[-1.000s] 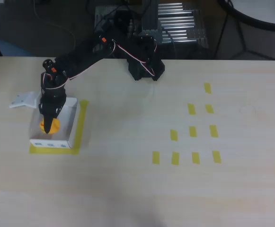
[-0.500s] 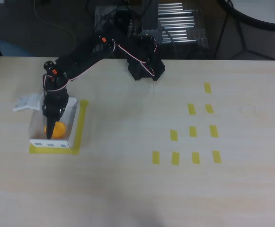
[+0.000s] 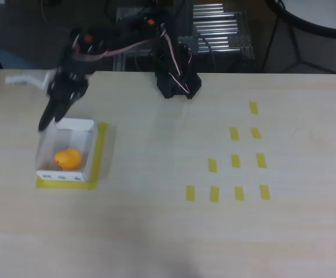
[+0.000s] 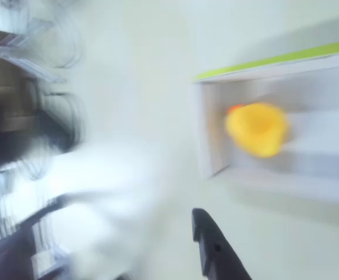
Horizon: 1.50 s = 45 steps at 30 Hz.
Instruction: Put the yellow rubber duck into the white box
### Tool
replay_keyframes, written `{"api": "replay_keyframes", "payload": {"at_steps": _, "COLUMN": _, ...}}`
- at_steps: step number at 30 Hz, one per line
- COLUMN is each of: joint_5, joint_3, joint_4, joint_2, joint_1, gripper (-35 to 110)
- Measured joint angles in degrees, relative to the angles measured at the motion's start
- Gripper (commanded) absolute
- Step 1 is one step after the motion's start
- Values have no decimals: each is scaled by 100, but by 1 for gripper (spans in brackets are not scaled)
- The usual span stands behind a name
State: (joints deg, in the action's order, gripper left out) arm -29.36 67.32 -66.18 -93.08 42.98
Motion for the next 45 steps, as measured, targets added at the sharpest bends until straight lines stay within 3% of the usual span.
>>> {"api": "replay_keyframes", "payload": {"at_steps": 2, "joint_5": 308, "joint_3": 202, "joint_4": -9, "joint_2": -703, "joint_1": -220, "gripper": 0}}
{"api": "replay_keyframes", "payload": {"at_steps": 6, "joint_5": 1081, "joint_3": 1389, "joint_4": 360, "joint_2": -2373, "joint_1": -940, "gripper": 0}}
{"api": "replay_keyframes", "payload": {"at_steps": 15, "joint_5": 2672, "joint_3": 6460, "joint_4": 2004, "joint_2": -6521, "joint_1": -3604, "gripper": 0}}
{"api": "replay_keyframes", "payload": {"at_steps": 22, "joint_5": 3604, "joint_3": 9308, "joint_4": 1696, "joint_2": -8525, "joint_1": -4430, "gripper": 0}}
{"api": "replay_keyframes", "payload": {"at_steps": 30, "joint_5": 3771, "joint_3": 10397, "joint_4": 773, "joint_2": -9519, "joint_1": -4430, "gripper": 0}}
{"api": "replay_keyframes", "payload": {"at_steps": 45, "joint_5": 3762, "joint_3": 10767, "joint_4": 765, "joint_2": -9519, "joint_1": -4395, "gripper": 0}}
